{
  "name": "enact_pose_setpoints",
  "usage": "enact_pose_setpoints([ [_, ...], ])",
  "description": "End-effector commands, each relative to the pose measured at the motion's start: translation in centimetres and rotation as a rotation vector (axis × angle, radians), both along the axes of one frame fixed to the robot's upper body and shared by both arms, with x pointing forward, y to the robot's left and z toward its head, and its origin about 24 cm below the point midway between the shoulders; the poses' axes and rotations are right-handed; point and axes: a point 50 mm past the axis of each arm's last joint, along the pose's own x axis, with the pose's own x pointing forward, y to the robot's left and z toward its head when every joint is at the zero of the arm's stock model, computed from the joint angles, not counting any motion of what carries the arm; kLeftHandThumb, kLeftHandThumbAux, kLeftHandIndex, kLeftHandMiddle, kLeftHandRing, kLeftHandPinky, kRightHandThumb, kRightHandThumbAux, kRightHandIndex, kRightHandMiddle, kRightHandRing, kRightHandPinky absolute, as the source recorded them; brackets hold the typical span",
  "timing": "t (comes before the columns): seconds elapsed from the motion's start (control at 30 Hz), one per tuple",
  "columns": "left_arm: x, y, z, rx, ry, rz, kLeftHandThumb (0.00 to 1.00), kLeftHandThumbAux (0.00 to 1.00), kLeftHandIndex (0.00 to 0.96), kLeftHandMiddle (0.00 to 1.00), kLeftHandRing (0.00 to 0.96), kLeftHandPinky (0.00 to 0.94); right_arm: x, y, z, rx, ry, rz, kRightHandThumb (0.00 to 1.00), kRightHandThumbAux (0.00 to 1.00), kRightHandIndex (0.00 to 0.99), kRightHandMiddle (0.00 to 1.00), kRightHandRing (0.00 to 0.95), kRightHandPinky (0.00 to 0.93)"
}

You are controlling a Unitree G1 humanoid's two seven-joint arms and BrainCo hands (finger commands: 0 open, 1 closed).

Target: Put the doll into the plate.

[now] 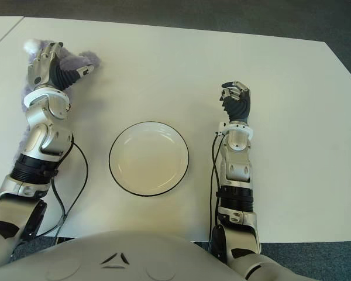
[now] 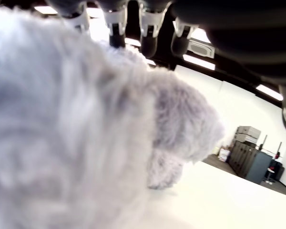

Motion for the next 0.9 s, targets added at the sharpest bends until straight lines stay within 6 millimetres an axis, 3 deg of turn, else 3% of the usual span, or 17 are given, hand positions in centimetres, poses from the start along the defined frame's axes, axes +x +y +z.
enact_pose_setpoints([
  [0.03, -0.3, -0.4, -1.2, -0.039, 0.056, -0.048, 0.04, 0.314, 0.0, 0.0, 0.0, 0.125, 0.0, -0.2, -0.2, 0.006, 0.02, -0.01, 0.717, 0.712, 0.436, 0.721, 0.758, 0.78],
  [0.33, -0.2, -1.7, -1.4, -0.092, 0.065, -0.161, 0.005, 0.347, 0.0, 0.0, 0.0, 0.102, 0.0, -0.3, -0.2, 0.003, 0.019, -0.014, 0.717, 0.712, 0.436, 0.723, 0.76, 0.78],
  [0.9, 1.3, -4.0, -2.2, -0.088, 0.097, -0.189, 0.0, 0.352, 0.0, 0.0, 0.0, 0.076, 0.2, -0.6, 0.0, 0.007, 0.003, -0.007, 0.717, 0.713, 0.436, 0.72, 0.752, 0.77],
])
